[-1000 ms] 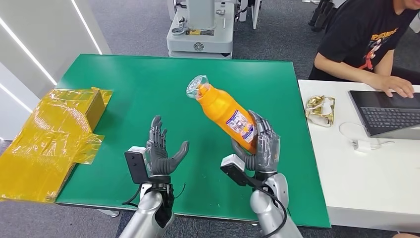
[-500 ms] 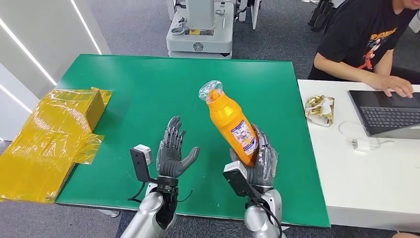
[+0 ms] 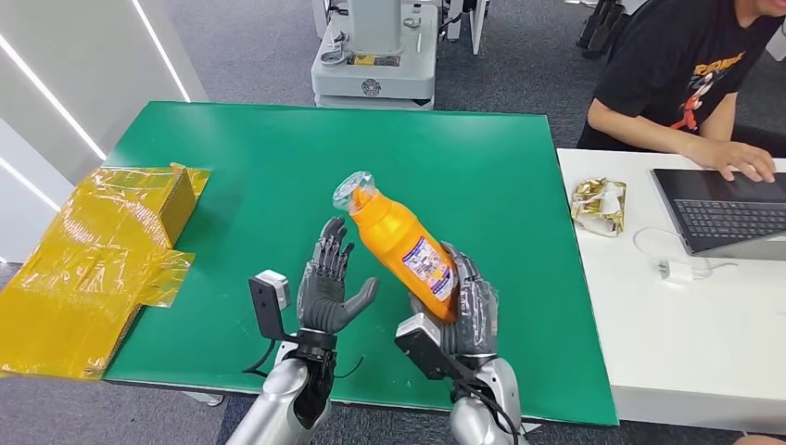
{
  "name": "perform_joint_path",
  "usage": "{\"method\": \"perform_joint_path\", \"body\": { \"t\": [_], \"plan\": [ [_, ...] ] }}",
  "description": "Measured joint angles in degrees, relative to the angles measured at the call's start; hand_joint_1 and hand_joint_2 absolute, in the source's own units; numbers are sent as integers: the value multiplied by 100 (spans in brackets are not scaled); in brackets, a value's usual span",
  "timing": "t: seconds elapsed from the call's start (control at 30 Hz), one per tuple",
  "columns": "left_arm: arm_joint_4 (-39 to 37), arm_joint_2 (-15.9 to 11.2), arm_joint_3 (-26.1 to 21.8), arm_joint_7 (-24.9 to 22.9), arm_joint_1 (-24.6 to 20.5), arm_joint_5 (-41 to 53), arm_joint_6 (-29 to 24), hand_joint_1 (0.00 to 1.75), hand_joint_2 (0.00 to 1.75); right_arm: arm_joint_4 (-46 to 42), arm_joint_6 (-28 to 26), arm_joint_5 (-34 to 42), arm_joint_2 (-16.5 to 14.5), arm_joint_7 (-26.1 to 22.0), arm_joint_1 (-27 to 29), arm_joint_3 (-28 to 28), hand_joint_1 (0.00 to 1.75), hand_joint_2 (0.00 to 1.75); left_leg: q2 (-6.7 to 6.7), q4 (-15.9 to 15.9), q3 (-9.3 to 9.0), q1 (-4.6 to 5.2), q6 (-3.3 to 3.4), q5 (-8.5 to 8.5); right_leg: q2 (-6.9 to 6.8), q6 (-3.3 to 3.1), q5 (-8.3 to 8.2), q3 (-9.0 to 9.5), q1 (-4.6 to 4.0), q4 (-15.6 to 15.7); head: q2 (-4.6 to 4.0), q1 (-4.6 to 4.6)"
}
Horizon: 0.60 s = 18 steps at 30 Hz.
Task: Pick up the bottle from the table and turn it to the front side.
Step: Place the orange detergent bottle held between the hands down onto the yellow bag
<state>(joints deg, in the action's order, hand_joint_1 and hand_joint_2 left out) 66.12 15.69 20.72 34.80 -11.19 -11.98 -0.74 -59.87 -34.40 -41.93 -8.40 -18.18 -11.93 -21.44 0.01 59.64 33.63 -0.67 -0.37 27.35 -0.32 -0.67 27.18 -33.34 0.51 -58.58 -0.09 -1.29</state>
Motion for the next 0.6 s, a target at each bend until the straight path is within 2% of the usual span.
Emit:
{"method": "perform_joint_path", "body": {
  "t": [0.2, 0.3, 0.43, 0.6],
  "plan": [
    [-17, -2, 22, 19, -5, 92, -52, 0, 175, -192, 668, -131, 87, 65, 101, -146, 175, 175, -1, 0, 0, 0, 0, 0, -1, 0, 0, 0, 0, 0, 0, 0],
    [-18, -2, 22, 20, -5, 96, -53, 0, 175, -209, 704, -139, 93, 73, 107, -147, 175, 175, -1, 0, 0, 0, 0, 0, -1, 0, 0, 0, 0, 0, 0, 1],
    [-18, -13, 34, 33, -6, 130, -55, 0, 175, -444, 1021, -218, 190, 148, 185, -195, 175, 175, 1, 0, 1, 0, 0, 0, 1, 0, 0, 0, 0, 0, 0, 0],
    [-19, -13, 57, 36, -7, 133, -55, 0, 175, -509, 1059, -239, 230, 156, 210, -229, 175, 175, 1, 0, 0, 0, 0, 0, 1, 0, 0, 0, 0, 0, 0, 0]
  ]
}}
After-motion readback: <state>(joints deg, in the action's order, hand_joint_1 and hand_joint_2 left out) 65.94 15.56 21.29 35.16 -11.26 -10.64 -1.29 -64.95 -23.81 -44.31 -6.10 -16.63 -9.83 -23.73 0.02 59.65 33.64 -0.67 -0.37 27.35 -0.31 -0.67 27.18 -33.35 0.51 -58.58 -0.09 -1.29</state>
